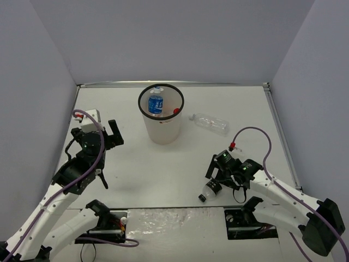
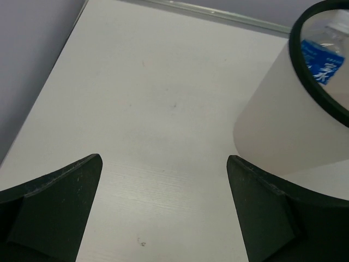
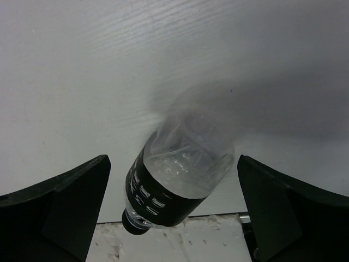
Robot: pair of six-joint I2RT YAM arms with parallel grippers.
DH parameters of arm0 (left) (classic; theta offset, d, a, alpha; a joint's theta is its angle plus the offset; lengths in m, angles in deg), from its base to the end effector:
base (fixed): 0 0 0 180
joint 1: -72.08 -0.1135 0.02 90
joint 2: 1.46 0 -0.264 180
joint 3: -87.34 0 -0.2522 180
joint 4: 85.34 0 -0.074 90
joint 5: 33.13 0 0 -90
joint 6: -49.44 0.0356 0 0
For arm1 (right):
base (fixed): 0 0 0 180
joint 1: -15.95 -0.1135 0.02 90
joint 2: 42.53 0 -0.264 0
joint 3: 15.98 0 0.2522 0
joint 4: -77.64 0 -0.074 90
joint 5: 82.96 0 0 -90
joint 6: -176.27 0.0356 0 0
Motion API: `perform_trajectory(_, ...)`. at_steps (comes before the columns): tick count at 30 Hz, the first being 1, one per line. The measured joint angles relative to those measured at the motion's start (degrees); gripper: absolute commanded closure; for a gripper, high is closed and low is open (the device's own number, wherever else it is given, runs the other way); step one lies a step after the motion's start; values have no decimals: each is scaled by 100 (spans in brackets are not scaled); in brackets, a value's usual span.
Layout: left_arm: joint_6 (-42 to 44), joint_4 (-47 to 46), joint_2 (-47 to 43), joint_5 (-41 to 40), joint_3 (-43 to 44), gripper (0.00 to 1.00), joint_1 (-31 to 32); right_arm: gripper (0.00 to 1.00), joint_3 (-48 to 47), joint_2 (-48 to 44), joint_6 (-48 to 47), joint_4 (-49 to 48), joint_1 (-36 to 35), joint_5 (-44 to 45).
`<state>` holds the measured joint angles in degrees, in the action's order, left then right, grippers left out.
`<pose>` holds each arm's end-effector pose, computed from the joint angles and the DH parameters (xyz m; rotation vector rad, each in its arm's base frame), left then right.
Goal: Put the plastic bottles in the bin
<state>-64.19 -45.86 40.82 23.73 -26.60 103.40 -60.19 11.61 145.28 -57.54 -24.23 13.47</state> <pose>0.1429 -0.0642 0.3647 -0.2775 1.7804 -0.1504 0.1377 0.1111 0.1946 0.4727 2.5661 0.5361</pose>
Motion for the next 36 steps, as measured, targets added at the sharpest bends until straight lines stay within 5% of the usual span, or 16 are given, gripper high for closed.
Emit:
perform_trajectory(5, -334, 258, 350, -244, -14, 3, -150, 6, 35, 250, 279, -18, -236, 16)
perform_trajectory(11, -527, 301, 220, -301, -41, 3, -216, 59, 252, 300, 564, -253, -378, 116)
perform_trajectory(15, -578, 323, 46, -318, -78, 3, -221, 69, 293, 296, 608, -507, -448, 141)
perform_trajectory(20, -651, 324, -57, -315, -112, 3, -244, 70, -155, 331, 261, -463, -493, 395)
perform_trajectory(28, -700, 277, -153, -166, -352, 3, -256, 72, -2589, 816, -1362, -1135, -833, 1532)
perform_trajectory(36, -705, 274, -163, -36, -356, 3, -264, 69, -5082, 2242, -4252, -2799, -862, 2096)
